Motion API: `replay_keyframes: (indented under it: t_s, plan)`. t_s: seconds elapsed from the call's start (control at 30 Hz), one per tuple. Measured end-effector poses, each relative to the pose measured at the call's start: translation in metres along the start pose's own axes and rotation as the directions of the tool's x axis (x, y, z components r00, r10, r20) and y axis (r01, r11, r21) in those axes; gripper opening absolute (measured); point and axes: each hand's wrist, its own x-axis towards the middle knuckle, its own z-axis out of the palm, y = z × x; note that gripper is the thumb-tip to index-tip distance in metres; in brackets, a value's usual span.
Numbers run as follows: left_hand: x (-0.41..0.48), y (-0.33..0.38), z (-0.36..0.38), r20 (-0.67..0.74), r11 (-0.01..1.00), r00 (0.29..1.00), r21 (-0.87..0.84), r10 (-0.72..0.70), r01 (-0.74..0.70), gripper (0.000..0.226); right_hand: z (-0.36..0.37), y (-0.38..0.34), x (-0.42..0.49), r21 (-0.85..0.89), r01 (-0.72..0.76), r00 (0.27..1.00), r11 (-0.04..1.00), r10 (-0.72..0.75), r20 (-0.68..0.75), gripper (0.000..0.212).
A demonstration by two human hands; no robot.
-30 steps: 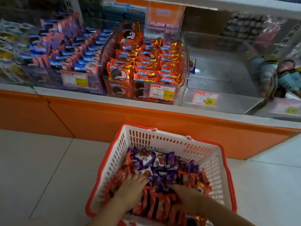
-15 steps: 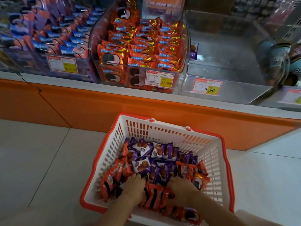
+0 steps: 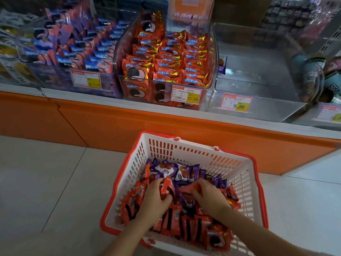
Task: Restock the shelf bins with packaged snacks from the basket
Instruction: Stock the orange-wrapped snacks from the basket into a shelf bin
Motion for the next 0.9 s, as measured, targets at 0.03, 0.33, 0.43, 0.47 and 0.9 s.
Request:
replay_keyframes:
  t_s: [0.03,0.33,0.43,0.47,0.9]
  plan:
    - [0.001,0.008,-0.005,-0.052,0.999,0.999,-0.039,0.011,-0.013,0.029,-0.006,-0.011,0.0,0.177,-0.033,0.998,0.984,0.04,-0.039,0.023]
    - [-0.013,0.078,-0.051,-0.14,0.926,0.99,-0.376,-0.021,-0.033,0.034,-0.047,-0.084,-0.015,0.824,-0.02,0.983,0.566,-0.141,0.12,0.037]
    - [-0.019,0.091,-0.073,-0.127,0.895,0.992,-0.444,-0.006,-0.051,0.031,-0.058,-0.092,-0.014,0.837,0.027,0.98,0.546,-0.182,0.087,0.038]
    - [-0.021,0.095,-0.08,-0.143,0.898,0.99,-0.434,0.007,-0.069,0.03,-0.063,-0.096,-0.014,0.844,0.045,0.979,0.535,-0.193,0.07,0.033]
    - [-0.016,0.103,-0.173,-0.234,0.987,0.959,0.047,0.159,-0.153,0.037,-0.106,-0.13,0.002,0.692,0.238,0.971,0.682,-0.147,-0.189,0.029]
